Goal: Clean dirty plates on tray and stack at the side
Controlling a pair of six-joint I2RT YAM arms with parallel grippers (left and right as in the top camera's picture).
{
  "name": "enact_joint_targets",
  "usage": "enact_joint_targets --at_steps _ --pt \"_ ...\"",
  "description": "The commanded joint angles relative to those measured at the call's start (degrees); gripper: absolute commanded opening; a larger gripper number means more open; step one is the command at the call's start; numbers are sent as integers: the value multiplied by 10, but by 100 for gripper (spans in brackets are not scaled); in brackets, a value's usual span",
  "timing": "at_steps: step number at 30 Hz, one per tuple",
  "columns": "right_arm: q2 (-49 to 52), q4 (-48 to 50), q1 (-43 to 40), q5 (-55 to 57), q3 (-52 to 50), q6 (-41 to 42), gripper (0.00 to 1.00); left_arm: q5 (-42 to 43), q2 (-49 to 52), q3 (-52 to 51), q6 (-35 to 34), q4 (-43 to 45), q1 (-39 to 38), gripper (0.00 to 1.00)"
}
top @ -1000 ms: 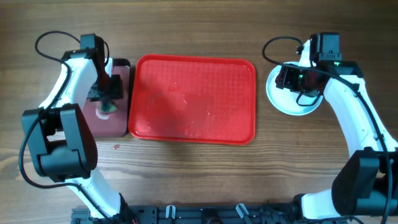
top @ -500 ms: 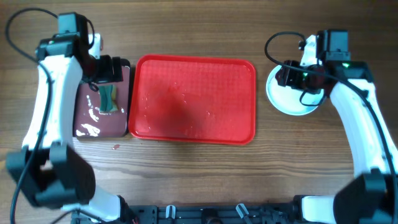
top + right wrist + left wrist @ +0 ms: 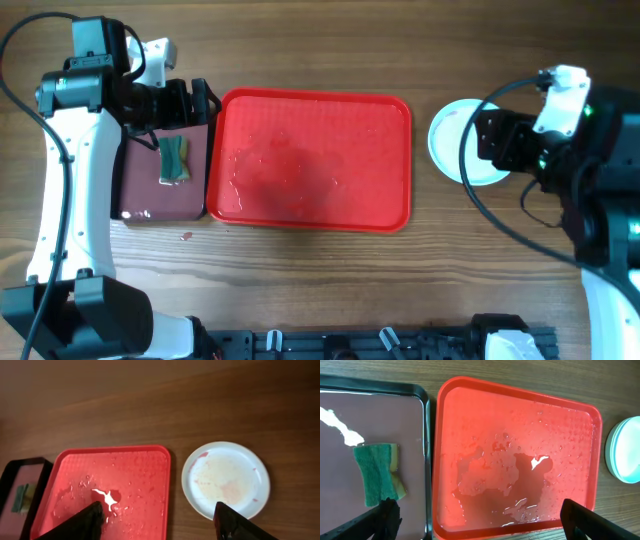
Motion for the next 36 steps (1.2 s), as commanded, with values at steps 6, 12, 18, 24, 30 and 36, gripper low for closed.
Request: enact_joint_targets --at_steps 6,12,18,24,30,36 --pt "-22 -1 1 -35 10 112 100 17 -4 4 -3 0 2 100" --pt "29 -29 1 -30 10 323 100 17 -4 4 -3 0 2 100" --pt "75 -20 7 44 9 324 100 17 -4 4 -3 0 2 100" --pt "-39 139 31 163 -109 273 100 17 -4 4 -3 0 2 100" --pt "-231 412 31 120 -369 79 100 17 -4 4 -3 0 2 100" --pt "-422 562 48 95 -595 -32 100 17 -4 4 -3 0 2 100"
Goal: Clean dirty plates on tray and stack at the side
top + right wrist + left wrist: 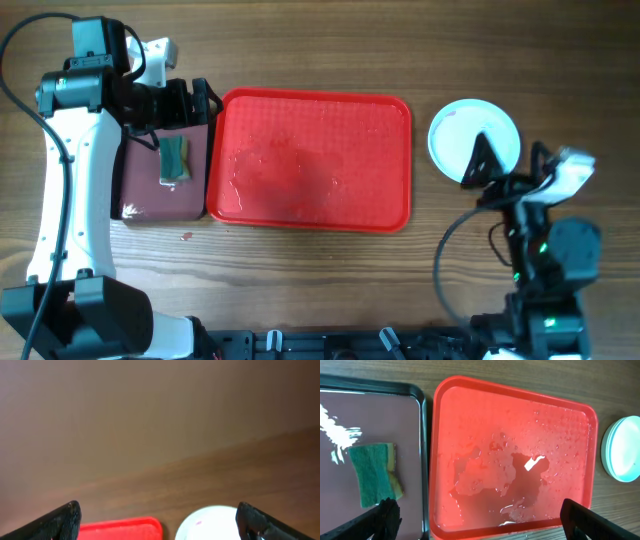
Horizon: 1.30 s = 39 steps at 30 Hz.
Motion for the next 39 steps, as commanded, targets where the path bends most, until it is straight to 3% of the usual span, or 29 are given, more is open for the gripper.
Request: enact_joint_targets --at_steps 1,9,12,35,39 --pt "-105 31 14 -22 -99 -98 100 9 -4 4 -2 1 2 100" --pt "-253 33 25 -20 -226 -92 100 9 -4 4 -2 1 2 100" --pt "-252 -1 27 -28 -226 -72 100 9 -4 4 -2 1 2 100" --pt "-244 -1 27 -36 -226 -75 100 6 -25 4 -1 1 0 100" --pt "-244 -1 27 -36 -226 -75 100 -100 -115 -1 16 -4 -21 100"
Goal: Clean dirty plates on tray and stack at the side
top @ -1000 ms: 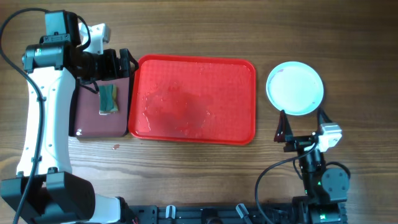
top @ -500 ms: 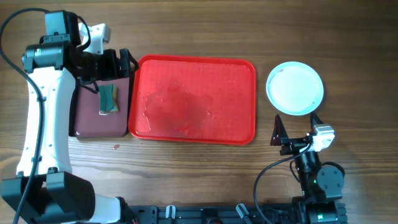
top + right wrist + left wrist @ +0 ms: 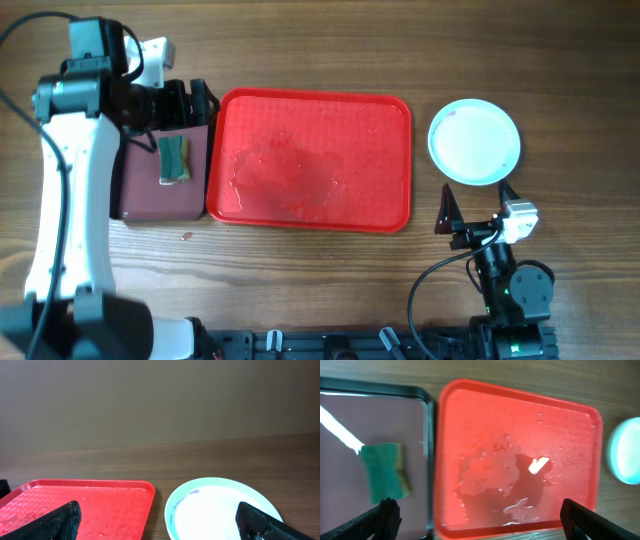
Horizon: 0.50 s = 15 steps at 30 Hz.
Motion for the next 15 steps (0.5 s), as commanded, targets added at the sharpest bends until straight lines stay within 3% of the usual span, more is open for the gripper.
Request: enact_joint_targets --at_steps 1,5,6,9,15 --pt "-2 1 3 -11 -1 5 100 -85 -124 -10 16 7 -21 100" --pt "-2 1 3 -11 -1 5 100 -92 -266 -120 16 106 -21 100" --pt "-2 1 3 -11 -1 5 100 -92 -357 -229 16 195 -18 100" --pt "-2 1 3 -11 -1 5 100 -91 -511 -423 16 352 -16 100" --pt "-2 1 3 -11 -1 5 100 -85 -718 -667 13 512 -21 100"
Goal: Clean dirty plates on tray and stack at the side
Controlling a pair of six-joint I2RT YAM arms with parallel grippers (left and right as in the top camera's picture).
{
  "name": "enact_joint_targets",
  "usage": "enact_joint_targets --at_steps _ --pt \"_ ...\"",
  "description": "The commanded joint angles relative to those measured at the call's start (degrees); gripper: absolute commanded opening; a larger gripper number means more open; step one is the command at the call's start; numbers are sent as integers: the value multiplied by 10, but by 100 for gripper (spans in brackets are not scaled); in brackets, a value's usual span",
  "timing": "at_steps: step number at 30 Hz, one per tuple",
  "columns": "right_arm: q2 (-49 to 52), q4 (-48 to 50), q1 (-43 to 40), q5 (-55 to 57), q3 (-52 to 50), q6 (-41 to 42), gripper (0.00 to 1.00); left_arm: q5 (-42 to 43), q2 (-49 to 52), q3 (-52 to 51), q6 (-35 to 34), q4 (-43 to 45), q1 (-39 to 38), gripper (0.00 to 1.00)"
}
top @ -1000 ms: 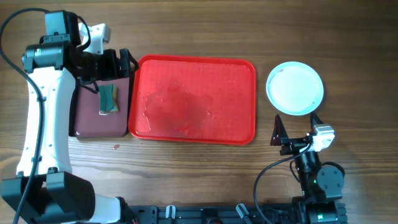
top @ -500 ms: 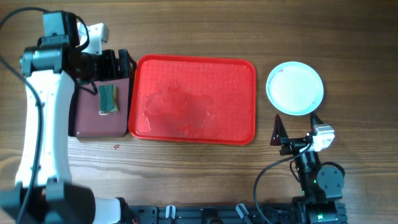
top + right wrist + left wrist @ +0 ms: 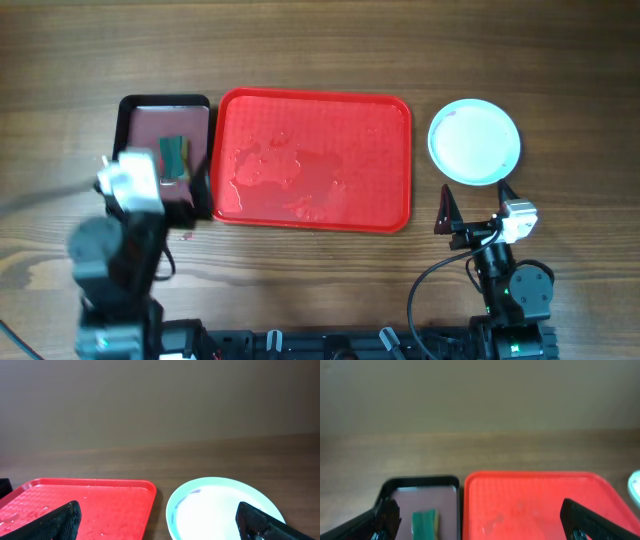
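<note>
The red tray [image 3: 310, 120] lies mid-table, wet, with no plate on it. A white plate [image 3: 474, 141] with a bluish rim sits on the wood to its right, also in the right wrist view [image 3: 225, 507]. My right gripper [image 3: 160, 522] is low at the near right, open and empty, looking across at the plate and the tray [image 3: 80, 502]. My left gripper [image 3: 480, 527] is low at the near left, open and empty, facing the tray [image 3: 535, 505] and the green sponge [image 3: 424, 522].
A dark tray [image 3: 140, 125] left of the red one holds the green sponge [image 3: 175, 157]. Water pools on the red tray [image 3: 290, 170]. The left arm's body [image 3: 120, 240] is blurred at the near left edge; the right arm's base [image 3: 510, 285] sits at the near right.
My left arm was stretched over the dark sponge tray, its camera looking straight down. It is now folded low at the near left edge, looking level across the table. The right arm has not moved.
First both arms were out over the table, the left above the sponge tray, the right above the plate beside the red tray. Then the right arm was nearer the front edge, later parked low at the near right. Now the left arm is low at the front too.
</note>
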Motion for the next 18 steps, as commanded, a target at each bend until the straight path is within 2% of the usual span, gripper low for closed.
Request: enact_joint_targets --at_steps 1,7,13,18 --pt "-3 1 3 -8 -1 5 100 -1 -110 -131 4 86 -2 100" --pt "-3 1 3 -8 -1 5 100 -2 -231 -271 4 161 -2 100" --pt "-3 1 3 -8 -1 5 100 7 -269 -331 4 160 -2 100" --pt "-3 1 3 -8 -1 5 100 7 -275 -332 4 162 -1 100"
